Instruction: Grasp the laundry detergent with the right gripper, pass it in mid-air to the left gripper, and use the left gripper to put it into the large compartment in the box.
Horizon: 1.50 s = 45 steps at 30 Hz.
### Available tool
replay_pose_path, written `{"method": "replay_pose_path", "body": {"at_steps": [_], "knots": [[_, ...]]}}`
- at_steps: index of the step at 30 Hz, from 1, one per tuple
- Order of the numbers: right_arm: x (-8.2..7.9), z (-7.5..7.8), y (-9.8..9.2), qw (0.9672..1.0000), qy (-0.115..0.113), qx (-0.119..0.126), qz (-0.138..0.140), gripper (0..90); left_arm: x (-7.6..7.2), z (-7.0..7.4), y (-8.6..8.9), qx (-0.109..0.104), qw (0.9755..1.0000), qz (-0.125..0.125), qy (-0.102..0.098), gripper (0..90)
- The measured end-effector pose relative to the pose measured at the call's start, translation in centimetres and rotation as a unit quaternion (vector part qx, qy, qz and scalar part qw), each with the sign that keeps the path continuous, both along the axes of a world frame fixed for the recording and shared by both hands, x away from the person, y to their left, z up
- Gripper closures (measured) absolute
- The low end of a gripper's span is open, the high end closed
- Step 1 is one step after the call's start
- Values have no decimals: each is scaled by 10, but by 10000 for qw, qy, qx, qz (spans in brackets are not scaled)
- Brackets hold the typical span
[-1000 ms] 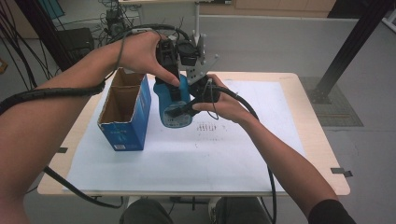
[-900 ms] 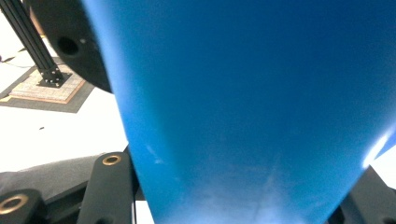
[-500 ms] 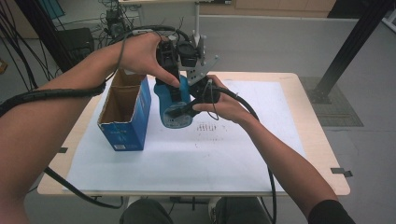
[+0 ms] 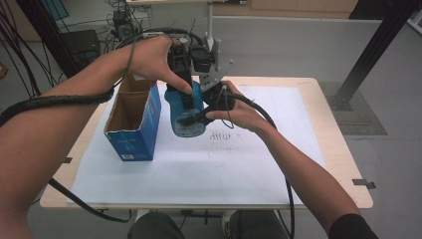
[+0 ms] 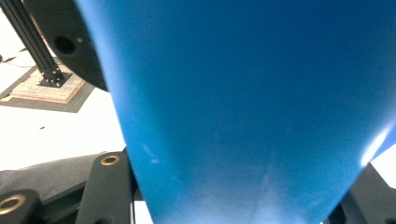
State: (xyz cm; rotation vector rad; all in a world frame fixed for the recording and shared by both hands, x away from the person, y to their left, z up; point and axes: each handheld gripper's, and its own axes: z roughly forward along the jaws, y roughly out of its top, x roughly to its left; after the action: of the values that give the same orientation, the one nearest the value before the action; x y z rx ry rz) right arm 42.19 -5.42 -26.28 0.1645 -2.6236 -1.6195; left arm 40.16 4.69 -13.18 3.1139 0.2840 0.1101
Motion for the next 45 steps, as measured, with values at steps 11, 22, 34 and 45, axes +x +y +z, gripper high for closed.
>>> {"method": "replay_pose_path", "body": {"at_steps": [11, 22, 34, 45], "knots": [[-1, 1, 0, 10000, -65, 58, 14, 417, -2, 1, 0, -1, 10000, 27, 8, 373], [0, 0, 0, 9999, -125, 32, -8, 416, -1, 1, 1, 5, 10000, 18, -11, 373], [3, -1, -1, 9999, -121, 69, -21, 411, 0, 1, 0, 7, 10000, 21, -2, 373], [3, -2, -1, 9999, 8, 139, -40, 392, 2, 2, 0, 7, 10000, 65, 36, 373]]}}
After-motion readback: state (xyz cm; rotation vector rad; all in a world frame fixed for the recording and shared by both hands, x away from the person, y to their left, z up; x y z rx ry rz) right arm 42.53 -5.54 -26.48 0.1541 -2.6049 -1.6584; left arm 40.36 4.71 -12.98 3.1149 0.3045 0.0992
